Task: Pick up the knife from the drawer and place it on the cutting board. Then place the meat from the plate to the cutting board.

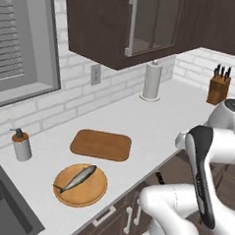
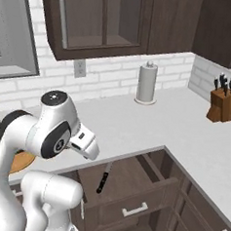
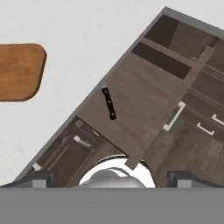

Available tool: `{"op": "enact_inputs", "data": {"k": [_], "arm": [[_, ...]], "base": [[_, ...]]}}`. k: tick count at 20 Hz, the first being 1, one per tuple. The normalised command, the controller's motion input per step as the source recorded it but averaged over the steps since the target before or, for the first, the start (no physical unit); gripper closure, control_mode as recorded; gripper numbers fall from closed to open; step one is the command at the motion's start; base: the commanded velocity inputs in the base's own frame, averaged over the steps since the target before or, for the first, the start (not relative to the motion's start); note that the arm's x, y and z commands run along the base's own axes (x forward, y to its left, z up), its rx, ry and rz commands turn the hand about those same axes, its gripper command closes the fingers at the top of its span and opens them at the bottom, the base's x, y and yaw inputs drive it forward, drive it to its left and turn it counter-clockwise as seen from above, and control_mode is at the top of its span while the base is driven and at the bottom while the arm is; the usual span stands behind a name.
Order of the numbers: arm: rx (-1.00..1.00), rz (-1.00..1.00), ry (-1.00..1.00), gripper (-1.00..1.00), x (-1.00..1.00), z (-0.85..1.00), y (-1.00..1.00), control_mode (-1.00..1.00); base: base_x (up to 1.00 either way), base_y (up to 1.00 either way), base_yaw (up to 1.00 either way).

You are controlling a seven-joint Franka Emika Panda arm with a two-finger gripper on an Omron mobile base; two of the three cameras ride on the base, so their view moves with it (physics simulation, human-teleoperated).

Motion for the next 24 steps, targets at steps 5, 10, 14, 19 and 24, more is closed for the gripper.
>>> {"op": "enact_inputs", "data": {"k": [5,10,14,19,24], "arm": [[0.06,-0.08,0.04,-1.00,-0.03,-0.36,-0.89,-1.00],[0.00,-0.16,0.17,-1.00,0.08,-0.38,-0.59,-1.00],[0.00,-0.18,0.20,-1.00,0.11,-0.45,-0.69,-1.00],[0.01,-0.14,0.16,-1.00,0.16,-0.37,-0.60,-1.00],[0.03,-0.08,0.04,-1.00,0.21,-0.21,-0.30,-1.00]], "base": [[0.00,0.00,0.00],[0.00,0.00,0.00],[0.00,0.00,0.00],[0.00,0.00,0.00],[0.00,0.00,0.00]]}}
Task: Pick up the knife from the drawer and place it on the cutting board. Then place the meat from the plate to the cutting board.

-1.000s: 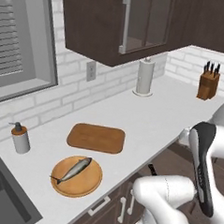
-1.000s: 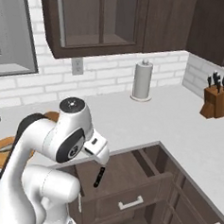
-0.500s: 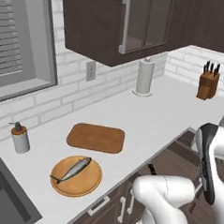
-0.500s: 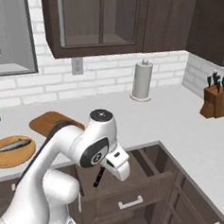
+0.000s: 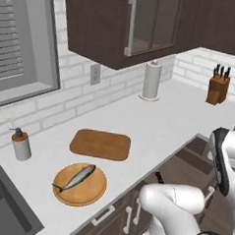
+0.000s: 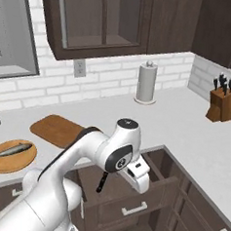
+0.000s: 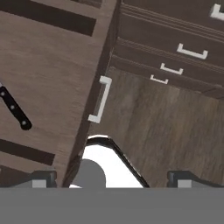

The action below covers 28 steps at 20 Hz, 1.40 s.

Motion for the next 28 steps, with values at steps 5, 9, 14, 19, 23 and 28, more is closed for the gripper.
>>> {"op": "enact_inputs", "data": {"k": [5,9,14,19,23,28], "arm": [[0.09,-0.04,0.07,-1.00,0.29,-0.30,-0.08,-1.00],[0.10,-0.02,0.12,-1.00,0.25,-0.42,-0.18,-1.00],[0.09,-0.01,0.11,-1.00,0.26,-0.42,-0.13,-1.00],[0.04,0.00,0.03,-1.00,0.38,-0.37,-0.01,-1.00],[0.01,0.00,0.03,-1.00,0.35,-0.33,0.00,-1.00],[0.01,0.00,0.04,-1.00,0.25,-0.42,-0.01,-1.00]], "base": [[0.00,0.00,0.00],[0.00,0.00,0.00],[0.00,0.00,0.00],[0.00,0.00,0.00],[0.00,0.00,0.00],[0.00,0.00,0.00]]}}
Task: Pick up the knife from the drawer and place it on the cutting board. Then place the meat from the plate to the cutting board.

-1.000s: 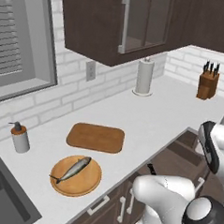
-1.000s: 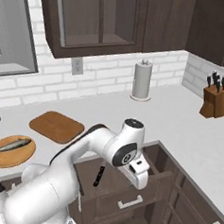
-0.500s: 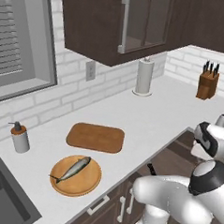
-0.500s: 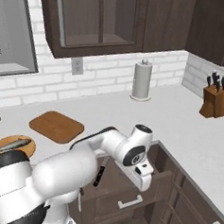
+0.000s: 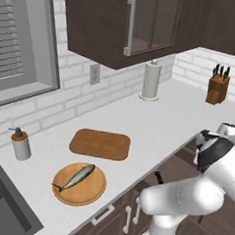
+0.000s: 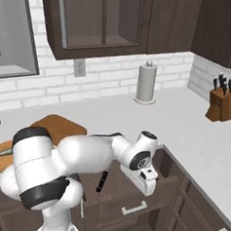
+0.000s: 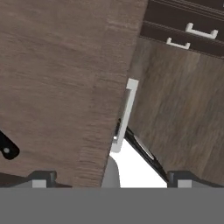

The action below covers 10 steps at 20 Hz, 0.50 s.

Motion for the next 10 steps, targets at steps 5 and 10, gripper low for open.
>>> {"op": "enact_inputs", "data": {"k": [5,10], "arm": [[0.00,0.00,0.01,-1.00,0.16,-0.32,-0.01,-1.00],[0.00,0.00,0.00,-1.00,0.24,-0.27,0.00,-1.00]], "base": [[0.00,0.00,0.00],[0.00,0.00,0.00]]}}
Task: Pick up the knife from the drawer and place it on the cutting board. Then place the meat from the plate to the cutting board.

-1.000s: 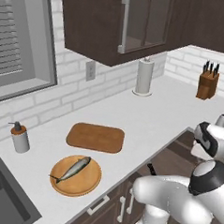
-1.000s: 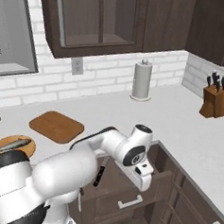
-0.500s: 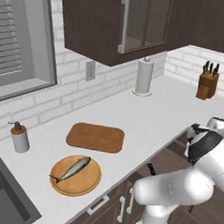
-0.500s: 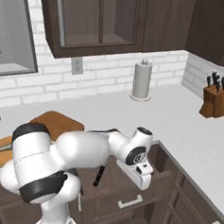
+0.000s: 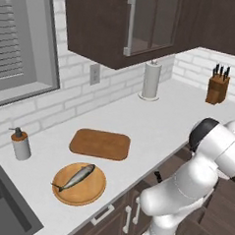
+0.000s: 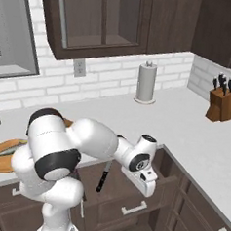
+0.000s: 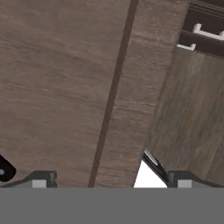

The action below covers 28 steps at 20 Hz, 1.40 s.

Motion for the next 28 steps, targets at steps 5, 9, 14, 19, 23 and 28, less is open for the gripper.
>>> {"op": "enact_inputs", "data": {"k": [5,9,14,19,23,28], "arm": [[0.00,0.00,0.02,-1.00,0.02,-0.44,-0.08,-1.00],[0.00,0.00,0.09,-1.00,-0.18,-0.55,-0.23,-1.00],[0.05,-0.01,0.18,-1.00,-0.81,-0.35,-0.63,-1.00],[0.08,0.00,0.10,-1.00,-1.00,-0.25,-0.99,-1.00],[0.09,0.00,-0.13,-1.00,-0.85,0.32,-0.32,-1.00],[0.03,0.03,-0.19,-1.00,-0.10,0.97,0.36,-1.00]], "base": [[0.00,0.00,0.00],[0.00,0.00,0.00],[0.00,0.00,0.00],[0.00,0.00,0.00],[0.00,0.00,0.00],[0.00,0.00,0.00]]}}
